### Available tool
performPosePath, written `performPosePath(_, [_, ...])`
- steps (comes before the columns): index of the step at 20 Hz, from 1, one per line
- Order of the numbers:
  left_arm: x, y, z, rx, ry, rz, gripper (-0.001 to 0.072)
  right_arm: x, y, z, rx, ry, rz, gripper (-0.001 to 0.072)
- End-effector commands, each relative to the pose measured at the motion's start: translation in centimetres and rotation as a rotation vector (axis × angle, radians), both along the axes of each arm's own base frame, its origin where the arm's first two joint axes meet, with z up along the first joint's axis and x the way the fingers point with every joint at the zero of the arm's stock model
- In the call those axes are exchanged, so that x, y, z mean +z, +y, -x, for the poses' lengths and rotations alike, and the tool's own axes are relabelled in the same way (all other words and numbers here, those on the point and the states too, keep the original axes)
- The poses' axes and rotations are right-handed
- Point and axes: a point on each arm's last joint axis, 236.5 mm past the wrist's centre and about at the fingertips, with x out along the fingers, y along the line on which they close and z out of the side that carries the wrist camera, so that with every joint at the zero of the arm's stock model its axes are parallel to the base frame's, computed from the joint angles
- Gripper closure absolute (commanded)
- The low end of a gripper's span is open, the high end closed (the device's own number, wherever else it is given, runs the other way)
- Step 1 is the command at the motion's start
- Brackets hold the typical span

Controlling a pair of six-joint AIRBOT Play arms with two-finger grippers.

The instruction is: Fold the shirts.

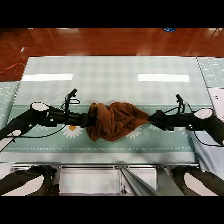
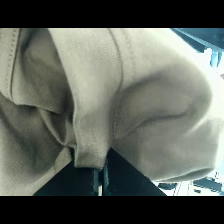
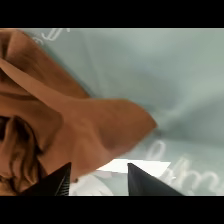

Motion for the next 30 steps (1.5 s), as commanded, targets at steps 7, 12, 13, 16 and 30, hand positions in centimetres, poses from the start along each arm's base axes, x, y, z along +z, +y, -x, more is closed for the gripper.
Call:
performPosePath(7, [0.0,0.0,-0.1,0.006,0.006,0.000,0.0689,0.1,3.1,-3.7,0.001,-0.051,-0.149,0.0629])
performPosePath(12, [6.0,0.8,-4.9,0.054,-0.106,0.064,0.0689,8.5,5.6,-8.4,0.239,-0.282,-0.087,0.0691])
performPosePath(13, [9.1,1.6,-6.7,0.076,-0.172,0.086,0.0690,11.7,4.6,-10.1,0.259,-0.355,-0.019,0.0691])
performPosePath(16, [21.8,6.3,-12.2,0.224,-0.456,0.113,0.0690,26.2,0.1,-14.7,0.214,-0.679,0.226,0.0691])
performPosePath(30, [50.6,15.5,1.5,0.504,-1.326,-0.442,0.0689,61.5,-8.7,7.5,-0.080,-1.465,0.769,0.0691])
